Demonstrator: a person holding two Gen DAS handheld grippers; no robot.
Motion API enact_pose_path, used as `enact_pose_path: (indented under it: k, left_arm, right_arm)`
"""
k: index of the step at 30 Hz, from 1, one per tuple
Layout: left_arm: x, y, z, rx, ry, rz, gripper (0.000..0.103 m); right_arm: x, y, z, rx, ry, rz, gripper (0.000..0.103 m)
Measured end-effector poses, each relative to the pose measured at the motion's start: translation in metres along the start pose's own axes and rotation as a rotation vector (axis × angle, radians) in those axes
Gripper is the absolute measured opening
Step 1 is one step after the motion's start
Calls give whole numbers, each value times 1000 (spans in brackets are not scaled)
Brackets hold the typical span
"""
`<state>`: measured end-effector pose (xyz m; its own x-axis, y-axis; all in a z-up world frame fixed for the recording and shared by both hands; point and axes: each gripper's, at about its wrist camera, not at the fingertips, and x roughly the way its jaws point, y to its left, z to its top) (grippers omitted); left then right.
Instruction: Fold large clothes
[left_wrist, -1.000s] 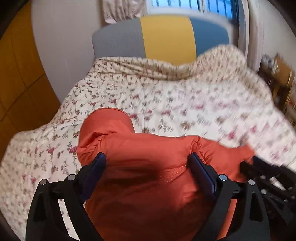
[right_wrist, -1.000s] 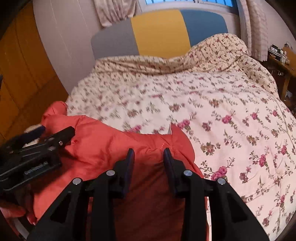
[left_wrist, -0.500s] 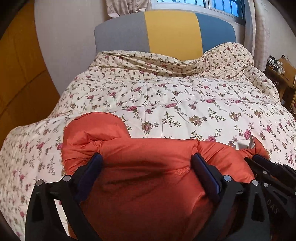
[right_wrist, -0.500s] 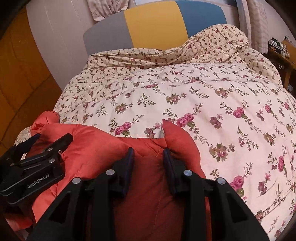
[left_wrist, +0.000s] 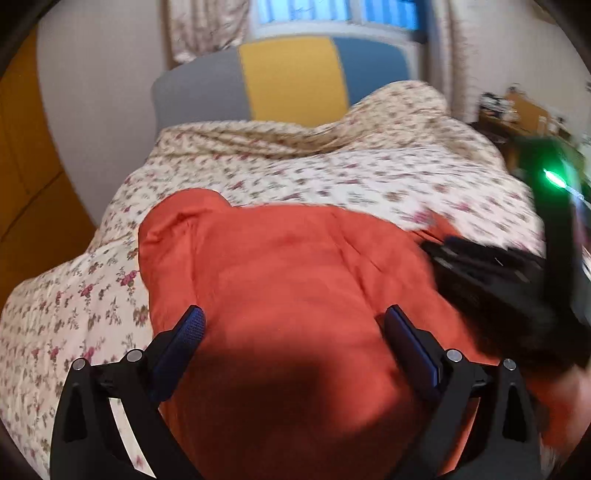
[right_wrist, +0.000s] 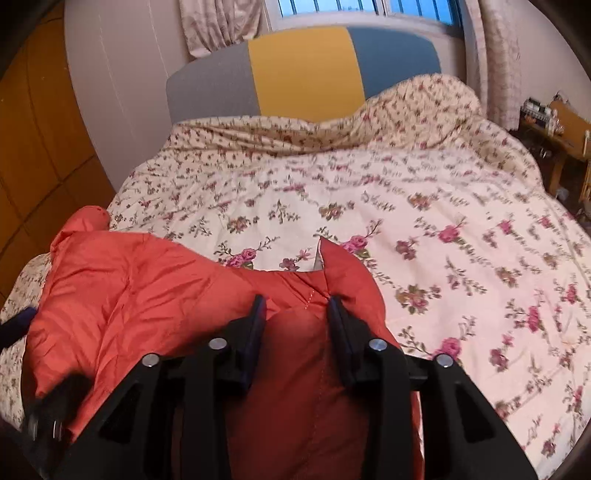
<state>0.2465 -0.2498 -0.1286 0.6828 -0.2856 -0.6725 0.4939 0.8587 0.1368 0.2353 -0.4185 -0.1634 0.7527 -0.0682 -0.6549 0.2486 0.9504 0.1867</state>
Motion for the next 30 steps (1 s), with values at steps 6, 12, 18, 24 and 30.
enact_pose_path:
  k: [6, 12, 18, 24, 30]
  left_arm:
    - [-34, -6, -48, 8, -136, 22, 97]
    - [-34, -3, -65, -5, -176, -14, 98]
    - [-23, -4, -62, 6, -144, -14, 98]
    - [-34, -1, -66, -4, -143, -25, 99]
    - [-60, 18, -83, -100, -126, -96, 100]
  right_arm:
    - [-49, 5, -25, -17, -84, -3, 53]
    - [-67, -13, -58, 47, -107, 25, 64]
    - [-43, -26, -54, 123, -18, 75, 69]
    - [-55, -22, -55, 112, -18, 52, 72]
    - [-79, -22, -62, 161, -2, 48, 74]
